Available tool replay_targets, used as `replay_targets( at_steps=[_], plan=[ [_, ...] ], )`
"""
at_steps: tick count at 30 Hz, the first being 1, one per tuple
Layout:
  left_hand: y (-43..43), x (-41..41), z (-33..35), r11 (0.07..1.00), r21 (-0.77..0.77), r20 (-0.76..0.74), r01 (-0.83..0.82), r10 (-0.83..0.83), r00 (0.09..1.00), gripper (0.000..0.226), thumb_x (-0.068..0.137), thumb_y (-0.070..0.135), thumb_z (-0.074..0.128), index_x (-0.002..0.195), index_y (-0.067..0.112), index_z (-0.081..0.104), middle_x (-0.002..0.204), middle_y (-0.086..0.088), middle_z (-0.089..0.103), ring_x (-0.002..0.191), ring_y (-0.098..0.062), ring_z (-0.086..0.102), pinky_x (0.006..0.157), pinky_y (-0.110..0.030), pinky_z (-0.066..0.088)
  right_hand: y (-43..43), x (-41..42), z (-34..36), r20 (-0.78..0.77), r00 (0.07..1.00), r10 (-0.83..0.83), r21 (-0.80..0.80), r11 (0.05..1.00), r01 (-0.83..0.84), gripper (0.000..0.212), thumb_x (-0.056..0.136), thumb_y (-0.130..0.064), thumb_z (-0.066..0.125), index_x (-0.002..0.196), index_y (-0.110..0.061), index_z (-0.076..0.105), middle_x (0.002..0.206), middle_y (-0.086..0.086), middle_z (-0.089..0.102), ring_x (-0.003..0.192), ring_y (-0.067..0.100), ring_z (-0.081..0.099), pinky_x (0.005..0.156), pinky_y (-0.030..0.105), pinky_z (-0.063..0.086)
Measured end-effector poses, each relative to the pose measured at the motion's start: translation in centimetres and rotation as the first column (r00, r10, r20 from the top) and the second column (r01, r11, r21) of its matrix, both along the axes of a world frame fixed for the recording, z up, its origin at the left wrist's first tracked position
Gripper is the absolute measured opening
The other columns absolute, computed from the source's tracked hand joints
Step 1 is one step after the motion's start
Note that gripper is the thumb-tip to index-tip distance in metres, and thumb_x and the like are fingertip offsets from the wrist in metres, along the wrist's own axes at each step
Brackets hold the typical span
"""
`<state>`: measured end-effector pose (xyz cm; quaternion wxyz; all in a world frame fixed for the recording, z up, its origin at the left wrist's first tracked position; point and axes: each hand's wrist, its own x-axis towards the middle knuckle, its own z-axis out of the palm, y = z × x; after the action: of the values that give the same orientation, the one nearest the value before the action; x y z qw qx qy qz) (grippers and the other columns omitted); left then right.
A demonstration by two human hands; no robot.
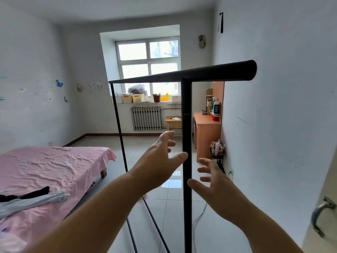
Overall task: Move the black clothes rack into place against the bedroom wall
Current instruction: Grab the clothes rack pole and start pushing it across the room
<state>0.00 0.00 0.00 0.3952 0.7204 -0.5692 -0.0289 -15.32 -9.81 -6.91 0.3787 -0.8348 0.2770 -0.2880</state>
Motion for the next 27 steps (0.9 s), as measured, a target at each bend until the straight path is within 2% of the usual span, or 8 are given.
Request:
replay_targets(
  at_steps=[3, 7, 10, 12, 15, 19, 23, 27],
  plan=[
    [-1.2, 0.1, 1.6, 1.0, -0.001, 0.089, -0.022, 0.022, 0.996, 0.071, 0.085, 0.048, 0.06, 0.143, 0.027, 0.025, 0.128, 0.005, 0.055, 0.106, -0.007, 0.05, 0.081, -0.02, 0.038, -0.5, 1.4, -0.1, -0.088, 0.996, 0.021, 0.001, 1.0, -0.021, 0.079, 0.085, -0.049, 0.064, 0.145, -0.037, 0.014, 0.145, -0.007, 0.041, 0.123, 0.009, 0.046, 0.095, 0.025, 0.037],
    [-2.6, -0.4, 4.0, 0.999, -0.003, 0.139, -0.039, 0.039, 0.99, 0.068, 0.087, 0.045, 0.059, 0.143, 0.024, 0.026, 0.117, 0.001, 0.061, 0.102, -0.014, 0.057, 0.083, -0.026, 0.043, -0.9, 3.4, 0.5, -0.098, 0.99, 0.104, 0.046, 0.994, -0.1, 0.074, 0.089, -0.038, 0.064, 0.143, -0.037, 0.015, 0.148, -0.002, 0.04, 0.125, 0.014, 0.048, 0.095, 0.027, 0.039],
    [-3.2, -0.9, 5.2, 0.998, -0.02, 0.19, -0.065, 0.067, 0.98, 0.062, 0.09, 0.04, 0.058, 0.14, 0.018, 0.029, 0.114, -0.002, 0.061, 0.099, -0.015, 0.057, 0.081, -0.024, 0.041, -0.8, 4.4, 0.7, -0.138, 0.987, 0.082, -0.018, 0.996, -0.086, 0.051, 0.093, -0.032, 0.059, 0.132, -0.028, 0.026, 0.133, 0.003, 0.052, 0.116, 0.021, 0.055, 0.09, 0.028, 0.042],
    [-3.6, -1.3, 5.8, 0.997, -0.003, 0.205, -0.078, 0.077, 0.976, 0.052, 0.091, 0.036, 0.057, 0.133, 0.013, 0.037, 0.111, -0.003, 0.062, 0.094, -0.015, 0.058, 0.074, -0.021, 0.041, -1.0, 4.8, 0.6, -0.163, 0.985, 0.051, -0.044, 0.997, -0.059, 0.035, 0.096, -0.026, 0.055, 0.122, -0.018, 0.034, 0.118, 0.005, 0.061, 0.105, 0.022, 0.06, 0.091, 0.035, 0.049],
    [-4.2, -1.5, 6.9, 0.994, 0.021, 0.202, -0.11, 0.104, 0.974, 0.044, 0.093, 0.035, 0.054, 0.125, 0.009, 0.042, 0.106, -0.007, 0.063, 0.089, -0.018, 0.062, 0.075, -0.025, 0.047, -1.4, 5.1, 0.8, -0.2, 0.978, 0.06, -0.028, 0.997, -0.067, 0.028, 0.096, -0.026, 0.054, 0.12, -0.016, 0.041, 0.11, 0.005, 0.062, 0.099, 0.022, 0.061, 0.09, 0.035, 0.049],
    [-5.1, -1.4, 8.4, 0.984, 0.117, 0.258, -0.138, 0.104, 0.96, 0.048, 0.095, 0.035, 0.051, 0.127, 0.001, 0.039, 0.107, -0.011, 0.058, 0.078, -0.014, 0.055, 0.061, -0.016, 0.038, -2.1, 5.6, 0.7, -0.223, 0.974, 0.049, -0.042, 0.997, -0.059, 0.026, 0.097, -0.025, 0.052, 0.119, -0.016, 0.041, 0.106, 0.005, 0.062, 0.098, 0.024, 0.063, 0.09, 0.041, 0.052],
    [-6.5, -1.1, 9.1, 0.958, 0.217, 0.244, -0.188, 0.133, 0.96, 0.053, 0.096, 0.034, 0.05, 0.132, -0.002, 0.035, 0.113, -0.015, 0.058, 0.096, -0.025, 0.06, 0.076, -0.027, 0.045, -3.2, 6.6, -0.1, -0.201, 0.98, -0.006, -0.09, 0.996, -0.012, 0.023, 0.098, -0.016, 0.048, 0.119, -0.014, 0.041, 0.081, -0.018, 0.055, 0.096, 0.018, 0.062, 0.087, 0.035, 0.05],
    [-7.4, -0.7, 9.5, 0.951, 0.234, 0.198, -0.202, 0.156, 0.968, 0.054, 0.096, 0.03, 0.051, 0.136, -0.002, 0.032, 0.119, -0.017, 0.059, 0.101, -0.029, 0.062, 0.083, -0.034, 0.049, -4.4, 8.0, -0.8, -0.189, 0.981, -0.051, -0.125, 0.992, 0.028, 0.024, 0.097, -0.012, 0.048, 0.12, -0.012, 0.04, 0.076, -0.022, 0.053, 0.087, 0.015, 0.061, 0.073, 0.026, 0.039]
  ],
)
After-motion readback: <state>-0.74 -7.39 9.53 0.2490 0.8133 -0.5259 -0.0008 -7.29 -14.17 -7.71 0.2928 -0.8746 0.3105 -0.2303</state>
